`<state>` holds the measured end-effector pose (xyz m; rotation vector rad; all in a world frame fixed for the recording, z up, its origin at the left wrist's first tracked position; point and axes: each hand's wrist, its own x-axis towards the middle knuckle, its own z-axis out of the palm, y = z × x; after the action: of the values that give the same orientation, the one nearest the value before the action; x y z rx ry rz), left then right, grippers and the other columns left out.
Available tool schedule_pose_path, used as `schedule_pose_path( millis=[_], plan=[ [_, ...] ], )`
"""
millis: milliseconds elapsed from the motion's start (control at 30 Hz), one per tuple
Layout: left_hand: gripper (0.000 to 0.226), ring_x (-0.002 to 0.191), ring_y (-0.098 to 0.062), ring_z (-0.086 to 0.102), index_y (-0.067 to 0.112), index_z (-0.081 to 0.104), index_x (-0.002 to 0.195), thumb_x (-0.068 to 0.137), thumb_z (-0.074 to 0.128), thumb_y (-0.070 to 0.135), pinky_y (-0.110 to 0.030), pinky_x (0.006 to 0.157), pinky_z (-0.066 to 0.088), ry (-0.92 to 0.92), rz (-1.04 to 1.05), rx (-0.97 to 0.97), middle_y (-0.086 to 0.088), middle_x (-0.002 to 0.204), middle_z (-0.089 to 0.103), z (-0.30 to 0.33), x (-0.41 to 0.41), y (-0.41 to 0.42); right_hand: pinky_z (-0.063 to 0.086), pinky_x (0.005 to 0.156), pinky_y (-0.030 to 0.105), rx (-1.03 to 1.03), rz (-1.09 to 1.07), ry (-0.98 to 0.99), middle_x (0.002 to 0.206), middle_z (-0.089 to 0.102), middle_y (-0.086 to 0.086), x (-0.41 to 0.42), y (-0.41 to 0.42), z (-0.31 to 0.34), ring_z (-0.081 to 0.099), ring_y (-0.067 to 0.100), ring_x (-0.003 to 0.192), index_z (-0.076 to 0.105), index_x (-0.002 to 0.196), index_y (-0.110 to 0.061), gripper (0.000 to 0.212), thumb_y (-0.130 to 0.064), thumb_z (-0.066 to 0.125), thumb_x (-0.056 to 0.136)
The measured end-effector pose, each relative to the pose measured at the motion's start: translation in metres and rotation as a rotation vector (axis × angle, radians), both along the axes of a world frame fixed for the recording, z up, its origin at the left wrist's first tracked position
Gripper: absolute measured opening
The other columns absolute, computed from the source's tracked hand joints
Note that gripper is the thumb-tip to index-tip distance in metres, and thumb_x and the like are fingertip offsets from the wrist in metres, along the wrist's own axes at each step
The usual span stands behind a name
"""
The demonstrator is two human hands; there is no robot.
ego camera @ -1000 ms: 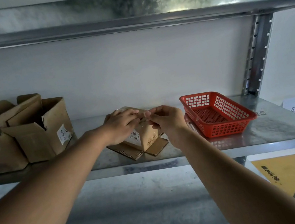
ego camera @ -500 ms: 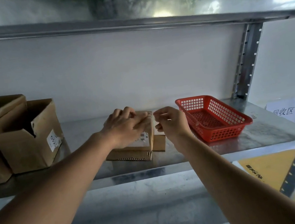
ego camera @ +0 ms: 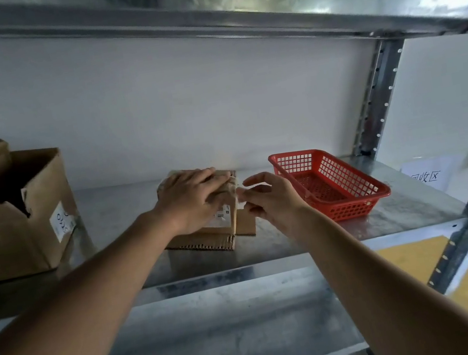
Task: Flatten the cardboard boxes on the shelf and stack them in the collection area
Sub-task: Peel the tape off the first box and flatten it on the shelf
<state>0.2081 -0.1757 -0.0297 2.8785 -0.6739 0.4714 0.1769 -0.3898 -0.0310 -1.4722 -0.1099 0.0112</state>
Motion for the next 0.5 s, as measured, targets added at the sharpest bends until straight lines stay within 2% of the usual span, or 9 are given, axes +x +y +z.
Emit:
schedule_pose_path(
  millis=[100, 200, 300, 367, 433, 500],
  plan=[
    [0.065, 0.155, -0.021, 0.024, 0.049, 0.031, 0.157, 0.097, 0.02, 0.07, -0.05, 0.126, 0.014, 0.005, 0.01, 0.003, 0.013, 0.169, 0.025, 0.0, 0.003, -0.001, 0.06, 0.065, 0.026, -0.052, -0.08, -0.069, 0.074, 0.075, 0.004, 0.008, 0.004, -0.002, 0.072, 0.019, 0.068, 0.068, 0.105, -0.001, 0.029, -0.009, 0.086, 0.083],
    [0.078, 0.154, -0.021, 0.026, 0.048, 0.034, 0.156, 0.089, 0.01, 0.078, -0.051, 0.126, 0.017, 0.012, 0.031, -0.01, 0.013, 0.168, 0.026, 0.001, 0.0, -0.006, 0.06, 0.061, 0.024, -0.103, -0.158, -0.16, 0.072, 0.075, 0.003, 0.013, 0.007, -0.004, 0.074, 0.016, 0.064, 0.075, 0.089, -0.004, 0.016, -0.008, 0.088, 0.08],
    [0.072, 0.153, -0.022, 0.028, 0.047, 0.036, 0.156, 0.092, 0.017, 0.074, -0.054, 0.125, 0.021, 0.002, 0.056, -0.015, 0.01, 0.167, 0.03, 0.001, 0.001, -0.012, 0.061, 0.06, 0.025, -0.214, -0.293, -0.245, 0.073, 0.076, -0.001, 0.021, 0.005, -0.003, 0.073, 0.013, 0.063, 0.08, 0.082, -0.014, 0.014, -0.016, 0.093, 0.075],
    [0.061, 0.152, -0.024, 0.032, 0.046, 0.036, 0.156, 0.099, 0.028, 0.067, -0.054, 0.124, 0.023, -0.024, 0.061, 0.004, 0.009, 0.166, 0.034, 0.001, 0.003, -0.017, 0.061, 0.065, 0.026, -0.386, -0.365, -0.324, 0.074, 0.076, -0.006, 0.028, 0.0, 0.001, 0.07, 0.008, 0.063, 0.083, 0.082, -0.021, 0.015, -0.025, 0.094, 0.074],
    [0.055, 0.152, -0.026, 0.032, 0.046, 0.035, 0.156, 0.104, 0.033, 0.062, -0.053, 0.124, 0.023, -0.041, 0.069, 0.021, 0.007, 0.165, 0.034, 0.0, 0.005, -0.02, 0.061, 0.072, 0.025, -0.502, -0.335, -0.399, 0.079, 0.077, -0.008, 0.032, -0.005, 0.004, 0.071, 0.006, 0.068, 0.084, 0.088, -0.021, 0.012, -0.027, 0.09, 0.079],
    [0.055, 0.151, -0.026, 0.033, 0.044, 0.035, 0.156, 0.104, 0.031, 0.061, -0.052, 0.124, 0.024, -0.052, 0.078, 0.031, 0.006, 0.165, 0.034, 0.0, 0.006, -0.023, 0.054, 0.074, 0.012, -0.624, -0.297, -0.499, 0.087, 0.079, -0.006, 0.033, -0.007, 0.006, 0.071, 0.006, 0.073, 0.084, 0.095, -0.019, 0.011, -0.027, 0.082, 0.088]
  ],
)
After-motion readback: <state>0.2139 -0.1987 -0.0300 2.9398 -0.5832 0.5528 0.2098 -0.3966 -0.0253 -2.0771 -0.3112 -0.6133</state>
